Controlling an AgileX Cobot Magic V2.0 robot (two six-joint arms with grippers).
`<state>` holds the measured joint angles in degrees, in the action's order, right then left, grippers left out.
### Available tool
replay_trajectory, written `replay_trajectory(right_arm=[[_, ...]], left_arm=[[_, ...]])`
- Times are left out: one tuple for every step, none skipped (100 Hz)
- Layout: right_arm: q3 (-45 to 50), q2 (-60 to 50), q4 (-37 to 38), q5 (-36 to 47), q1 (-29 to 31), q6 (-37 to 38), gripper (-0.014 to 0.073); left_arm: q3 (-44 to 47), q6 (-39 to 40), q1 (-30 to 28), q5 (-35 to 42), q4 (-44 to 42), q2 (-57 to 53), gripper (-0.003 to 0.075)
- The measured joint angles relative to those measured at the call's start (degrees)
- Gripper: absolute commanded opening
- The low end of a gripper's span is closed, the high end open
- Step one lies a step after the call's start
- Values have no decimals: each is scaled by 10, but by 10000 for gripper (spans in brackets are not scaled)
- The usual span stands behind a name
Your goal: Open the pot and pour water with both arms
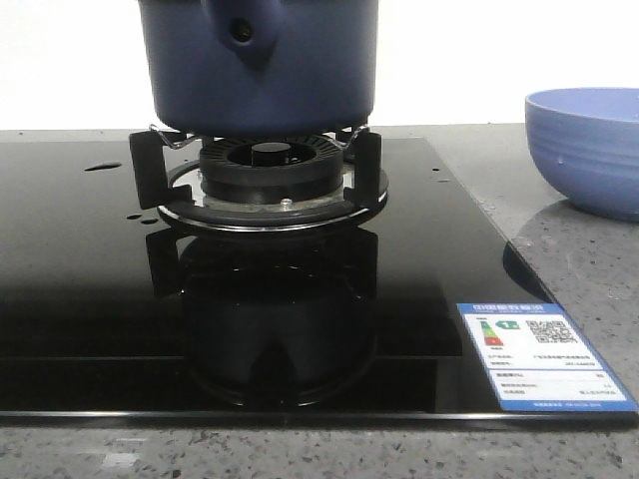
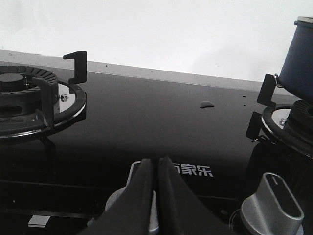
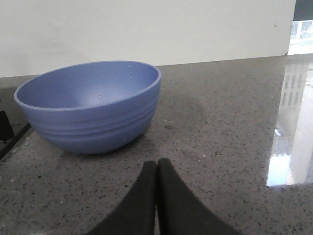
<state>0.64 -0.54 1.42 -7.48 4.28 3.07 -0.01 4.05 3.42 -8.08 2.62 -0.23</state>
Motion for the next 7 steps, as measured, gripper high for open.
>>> replay_trajectory(right_arm=[[0, 0, 0, 0, 0, 0, -46], [0, 0, 0, 0, 0, 0, -46], [0, 0, 0, 0, 0, 0, -46], [0, 0, 0, 0, 0, 0, -46], [0, 0, 0, 0, 0, 0, -46], [0, 0, 0, 0, 0, 0, -46], [0, 0, 0, 0, 0, 0, -46]], left_arm=[[0, 0, 0, 0, 0, 0, -19], [0, 0, 0, 0, 0, 0, -19], [0, 0, 0, 0, 0, 0, -19], [0, 0, 0, 0, 0, 0, -19], [0, 0, 0, 0, 0, 0, -19], [0, 0, 0, 0, 0, 0, -19], [0, 0, 0, 0, 0, 0, -19]])
